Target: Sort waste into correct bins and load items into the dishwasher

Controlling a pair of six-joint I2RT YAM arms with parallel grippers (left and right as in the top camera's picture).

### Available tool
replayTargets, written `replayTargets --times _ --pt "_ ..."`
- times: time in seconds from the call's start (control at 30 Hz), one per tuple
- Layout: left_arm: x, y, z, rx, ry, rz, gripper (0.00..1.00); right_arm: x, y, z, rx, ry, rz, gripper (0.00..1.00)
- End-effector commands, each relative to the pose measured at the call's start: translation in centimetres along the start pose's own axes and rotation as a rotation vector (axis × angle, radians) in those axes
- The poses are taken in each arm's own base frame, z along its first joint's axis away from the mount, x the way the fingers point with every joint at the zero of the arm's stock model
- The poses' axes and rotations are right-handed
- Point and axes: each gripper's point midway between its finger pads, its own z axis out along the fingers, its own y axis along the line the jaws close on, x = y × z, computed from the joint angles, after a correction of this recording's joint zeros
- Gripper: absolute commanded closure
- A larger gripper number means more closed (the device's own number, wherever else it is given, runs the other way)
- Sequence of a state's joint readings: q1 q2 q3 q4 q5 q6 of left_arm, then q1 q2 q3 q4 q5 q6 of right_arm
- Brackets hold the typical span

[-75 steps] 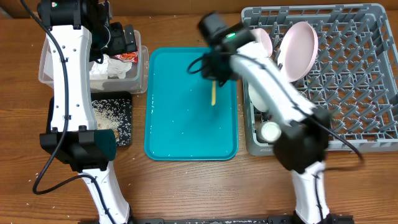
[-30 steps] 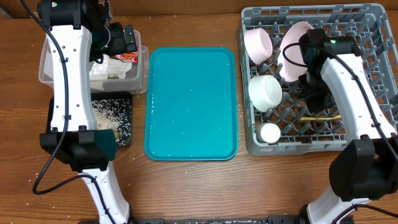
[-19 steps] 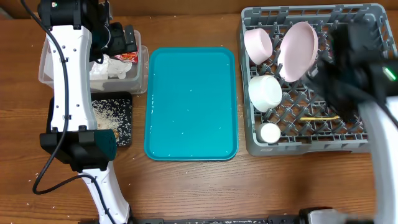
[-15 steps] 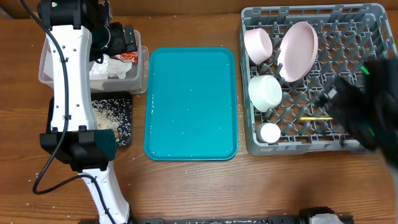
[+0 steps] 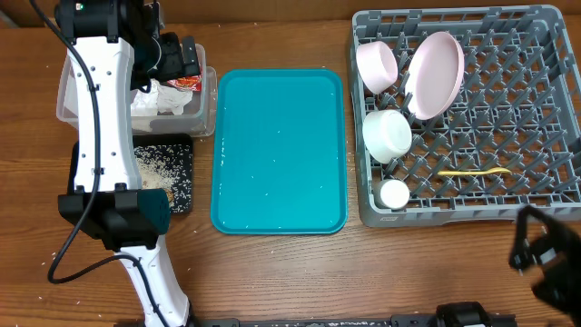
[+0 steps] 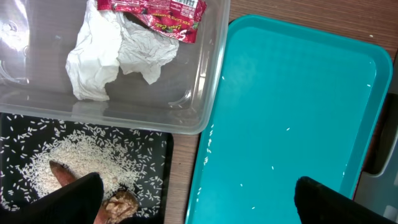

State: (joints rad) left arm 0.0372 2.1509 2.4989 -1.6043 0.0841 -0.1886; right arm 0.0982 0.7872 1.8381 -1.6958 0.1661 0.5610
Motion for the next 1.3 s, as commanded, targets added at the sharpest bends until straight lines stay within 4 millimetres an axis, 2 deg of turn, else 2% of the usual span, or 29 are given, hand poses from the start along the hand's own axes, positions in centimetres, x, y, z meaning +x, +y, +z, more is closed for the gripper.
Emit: replayTargets --times 0.0,0.07,0.2,0.3,0.33,0.43,0.57,0.8,1.0,1.27 --pt "0.0 0.2 0.5 -0.011 0.009 -0.011 0.0 0.0 -1.1 -0.4 0.019 -0.061 -0.01 0.0" --pt "0.0 0.2 0.5 -0.011 0.009 -0.011 0.0 -0.4 -1.3 -0.1 0.004 -0.136 0.016 0.0" --pt "0.0 0.2 0.5 -0.011 0.009 -0.011 0.0 -0.8 -1.2 2.0 -0.06 -0.279 0.056 0.0" --pt "0.0 0.2 0.5 -0.011 0.009 -0.011 0.0 -0.4 -1.5 4.7 -0.095 -0.365 0.079 0.0" --pt "0.0 0.2 0.5 -0.011 0.009 -0.011 0.0 -0.1 -1.8 6.3 -0.11 -0.4 0.087 0.0" --pt "0.0 0.2 0.5 -0.011 0.009 -0.01 0.0 1.2 -1.4 9.9 -0.196 -0.46 0.035 0.0" --pt "0.0 0.2 0.5 -0.011 0.009 -0.01 0.0 3.5 -0.8 13.9 -0.317 -0.522 -0.05 0.0" --pt "0.0 0.2 0.5 -0.011 0.009 -0.01 0.0 7.7 -2.6 19.8 -0.347 -0.526 -0.076 0.0" --pt "0.0 0.2 0.5 -0.011 0.009 -0.01 0.0 9.4 -1.8 21.3 -0.365 -0.546 -0.338 0.0" --pt "0.0 0.2 0.5 -0.011 0.009 -0.01 0.0 11.0 -2.7 23.3 -0.363 -0.528 -0.336 0.0"
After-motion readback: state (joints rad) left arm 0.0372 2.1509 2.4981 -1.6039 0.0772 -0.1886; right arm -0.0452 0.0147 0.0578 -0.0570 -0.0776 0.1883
